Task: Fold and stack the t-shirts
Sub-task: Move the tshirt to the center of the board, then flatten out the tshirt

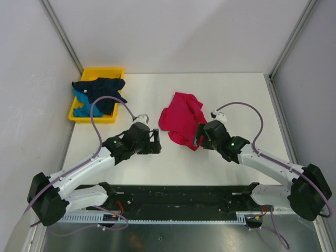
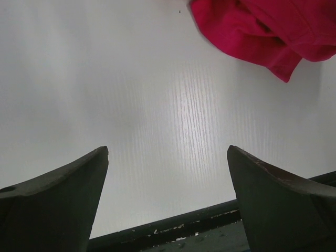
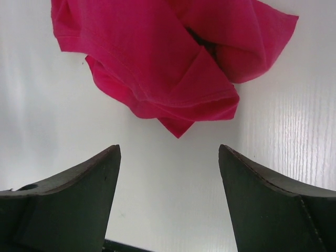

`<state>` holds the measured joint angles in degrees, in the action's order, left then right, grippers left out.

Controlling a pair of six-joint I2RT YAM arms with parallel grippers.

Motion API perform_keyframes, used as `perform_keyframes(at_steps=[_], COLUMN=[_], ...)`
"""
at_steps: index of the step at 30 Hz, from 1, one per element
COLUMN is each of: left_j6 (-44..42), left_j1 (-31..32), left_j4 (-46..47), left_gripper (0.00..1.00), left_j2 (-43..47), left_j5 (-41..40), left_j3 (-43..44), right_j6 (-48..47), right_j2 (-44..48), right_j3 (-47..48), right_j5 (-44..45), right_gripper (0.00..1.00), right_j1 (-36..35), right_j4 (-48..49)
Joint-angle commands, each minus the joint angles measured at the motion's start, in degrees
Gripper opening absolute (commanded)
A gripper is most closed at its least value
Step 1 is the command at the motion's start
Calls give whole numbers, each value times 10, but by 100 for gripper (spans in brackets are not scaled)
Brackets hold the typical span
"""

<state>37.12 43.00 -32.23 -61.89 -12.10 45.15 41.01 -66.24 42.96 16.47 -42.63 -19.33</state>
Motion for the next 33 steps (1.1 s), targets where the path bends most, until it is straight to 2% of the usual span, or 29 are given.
perform_keyframes(at_steps=[1, 6, 15, 26, 29, 30, 31, 33], left_j6=[11, 7, 5, 13, 15, 16, 17, 20], left_j1=[2, 2, 2, 2, 2, 2, 2, 2], left_j4=[15, 18, 27, 37, 39, 40, 42, 47], left_gripper=[99, 99, 100, 99, 99, 99, 99, 99], left_j2=[-2, 3, -13, -27, -33, -36, -40, -52], left_j5=[-13, -6, 7, 22, 25, 25, 27, 31], left_j3=[-12, -13, -10, -13, -11, -9, -7, -2], right_j6=[0, -64, -232, -293, -299, -298, -297, -290], right_j2=[-41, -83, -129, -219, -244, -248, -250, -249], right_j3=[11, 27, 47, 102, 131, 140, 150, 172], right_j5=[53, 84, 45, 54, 76, 83, 89, 97], right_gripper=[79, 77, 75, 73, 66, 60, 52, 27], right_j1=[-8, 12, -4, -14, -14, -12, -8, 5], right_j4=[54, 66, 101, 79, 66, 61, 53, 33])
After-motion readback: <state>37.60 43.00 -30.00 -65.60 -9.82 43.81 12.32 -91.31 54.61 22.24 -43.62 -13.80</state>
